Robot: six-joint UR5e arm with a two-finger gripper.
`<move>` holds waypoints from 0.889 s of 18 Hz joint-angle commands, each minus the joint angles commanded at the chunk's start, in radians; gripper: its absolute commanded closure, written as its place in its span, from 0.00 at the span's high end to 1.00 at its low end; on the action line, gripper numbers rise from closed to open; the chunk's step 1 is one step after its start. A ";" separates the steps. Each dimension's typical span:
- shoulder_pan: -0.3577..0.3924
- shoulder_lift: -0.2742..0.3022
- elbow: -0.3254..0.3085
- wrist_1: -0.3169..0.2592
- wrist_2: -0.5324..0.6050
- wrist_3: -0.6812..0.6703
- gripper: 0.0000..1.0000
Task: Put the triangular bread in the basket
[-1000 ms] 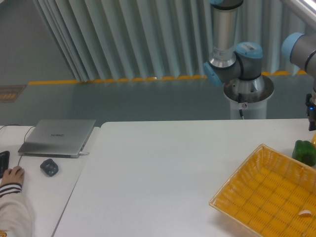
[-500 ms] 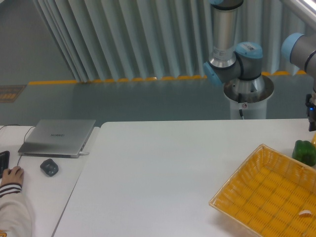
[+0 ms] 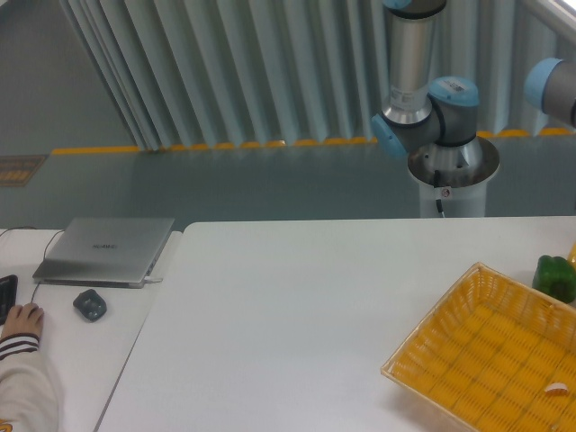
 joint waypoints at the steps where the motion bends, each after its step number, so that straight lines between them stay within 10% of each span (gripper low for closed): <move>1: 0.014 -0.009 0.000 0.005 -0.021 -0.008 1.00; 16: 0.189 -0.247 0.081 0.109 -0.302 -0.316 1.00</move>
